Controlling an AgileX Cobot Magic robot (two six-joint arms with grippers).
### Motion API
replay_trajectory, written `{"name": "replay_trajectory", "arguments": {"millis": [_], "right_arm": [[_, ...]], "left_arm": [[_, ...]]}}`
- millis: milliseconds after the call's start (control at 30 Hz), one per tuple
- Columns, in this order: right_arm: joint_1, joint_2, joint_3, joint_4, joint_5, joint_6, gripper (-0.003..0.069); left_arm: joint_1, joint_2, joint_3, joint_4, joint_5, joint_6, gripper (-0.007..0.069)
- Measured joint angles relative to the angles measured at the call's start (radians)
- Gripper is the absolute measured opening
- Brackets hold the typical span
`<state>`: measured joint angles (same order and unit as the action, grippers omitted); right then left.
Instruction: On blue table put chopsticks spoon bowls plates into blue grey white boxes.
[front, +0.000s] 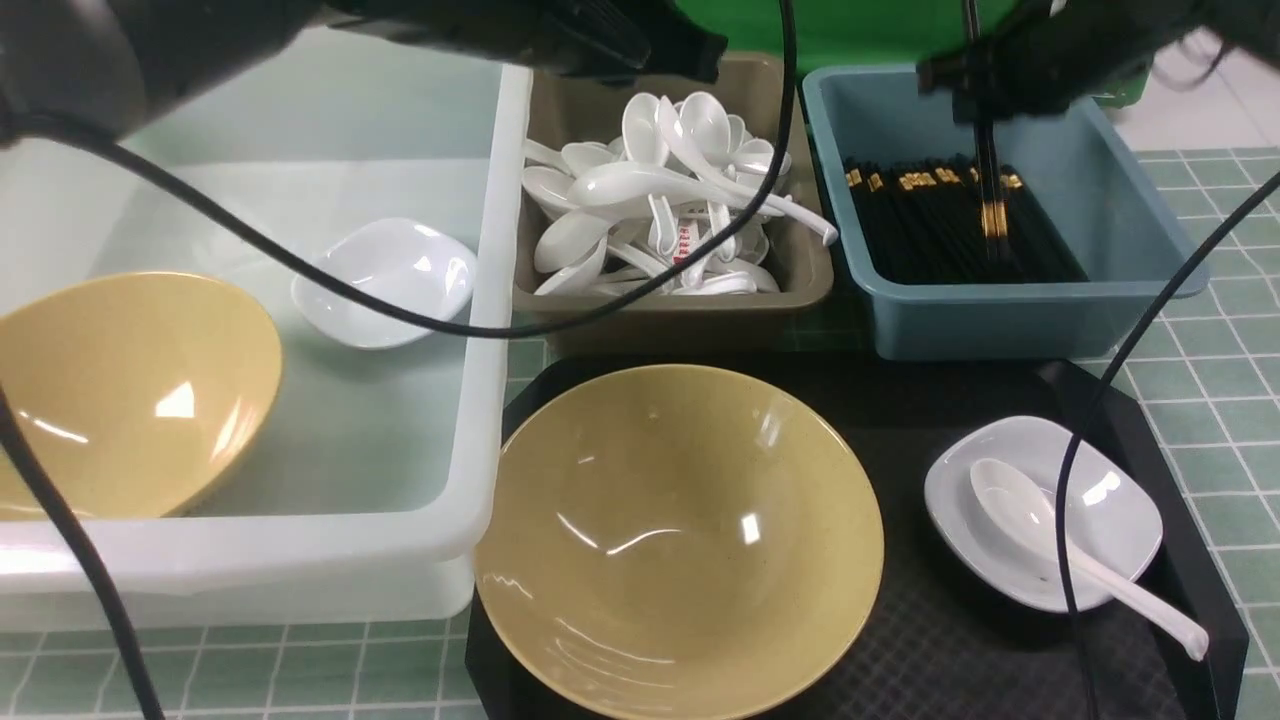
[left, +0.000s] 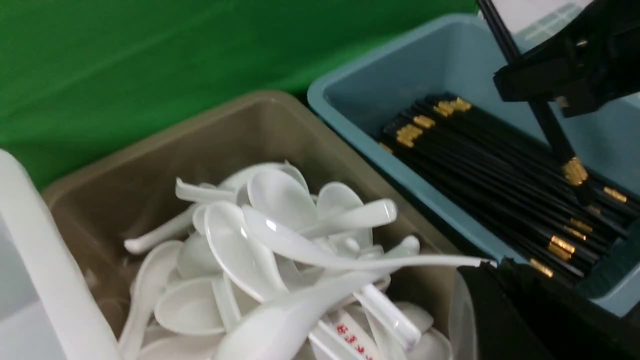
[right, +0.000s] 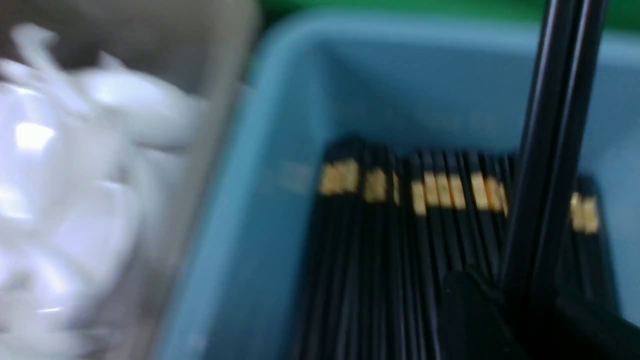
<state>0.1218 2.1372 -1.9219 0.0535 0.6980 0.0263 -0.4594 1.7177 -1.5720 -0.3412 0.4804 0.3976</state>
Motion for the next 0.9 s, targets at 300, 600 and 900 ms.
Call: {"name": "replay_trajectory", "arguments": {"millis": [300,600,900], "right_arm": [[-0.008,-0.047,-0.086,0.008,0.464,-0.198,0.0497],[0.048,-0.423,0.203,0.025,0.531,-0.282,0.0556],[0.101,-0.652,0.75,0.026,0.488,-0.32,0.0556]], "left_arm": [[0.0,-0.108,-0.001,-0.001,0.244,0.058,-0.0013],[-0.053,-0.238,0.053,-0.097,0.555,0.235,-0.0013],[-0.226,-0.194,0.171,-0.12,0.433,0.337,-0.0013]]}}
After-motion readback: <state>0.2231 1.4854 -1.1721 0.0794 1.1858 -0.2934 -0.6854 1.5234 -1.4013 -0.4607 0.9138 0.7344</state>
